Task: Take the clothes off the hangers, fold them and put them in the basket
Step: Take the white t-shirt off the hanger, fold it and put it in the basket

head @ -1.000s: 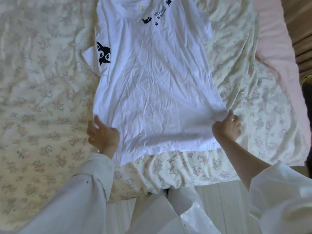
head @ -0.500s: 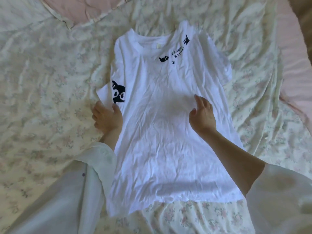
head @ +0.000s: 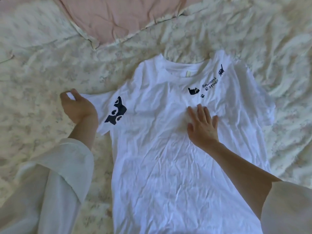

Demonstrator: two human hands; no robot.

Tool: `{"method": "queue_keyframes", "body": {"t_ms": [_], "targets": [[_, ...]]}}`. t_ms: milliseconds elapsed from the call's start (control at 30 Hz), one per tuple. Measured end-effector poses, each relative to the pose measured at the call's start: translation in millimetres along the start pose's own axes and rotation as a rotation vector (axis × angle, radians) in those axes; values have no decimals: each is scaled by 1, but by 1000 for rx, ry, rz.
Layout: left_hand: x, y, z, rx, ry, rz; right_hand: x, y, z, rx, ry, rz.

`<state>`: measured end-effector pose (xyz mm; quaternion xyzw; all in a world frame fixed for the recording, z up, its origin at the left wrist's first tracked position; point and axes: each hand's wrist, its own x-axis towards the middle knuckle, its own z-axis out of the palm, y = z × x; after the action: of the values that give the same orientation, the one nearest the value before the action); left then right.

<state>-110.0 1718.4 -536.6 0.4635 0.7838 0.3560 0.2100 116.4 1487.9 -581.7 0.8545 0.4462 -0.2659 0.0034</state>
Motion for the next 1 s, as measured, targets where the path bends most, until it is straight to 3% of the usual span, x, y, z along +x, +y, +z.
{"method": "queue_keyframes", "body": {"t_ms": [200, 400, 533, 600, 733, 800, 900, 1000], "targets": [[-27, 3, 6, 262, -87, -44, 2, 1, -1, 9, -20, 11], [-55, -20, -14, 88, -185, -388, -1, 2, -8, 36, -53, -1], [-59, -26, -27, 175, -316, -199, -4, -2, -8, 42, -73, 22], [-51, -18, -29, -16, -327, -202, -5, -3, -8, 44, -79, 29], [-23, 12, -39, -769, -270, -514, -5, -5, -8, 43, -90, 44], [-3, 22, -39, -885, -296, -541, -5, -5, -10, 46, -99, 52], [13, 23, -35, -703, -366, -462, -4, -5, -12, 63, -121, 56], [-4, 16, -27, -92, -355, -116, -3, -2, -12, 115, -105, 56]]}}
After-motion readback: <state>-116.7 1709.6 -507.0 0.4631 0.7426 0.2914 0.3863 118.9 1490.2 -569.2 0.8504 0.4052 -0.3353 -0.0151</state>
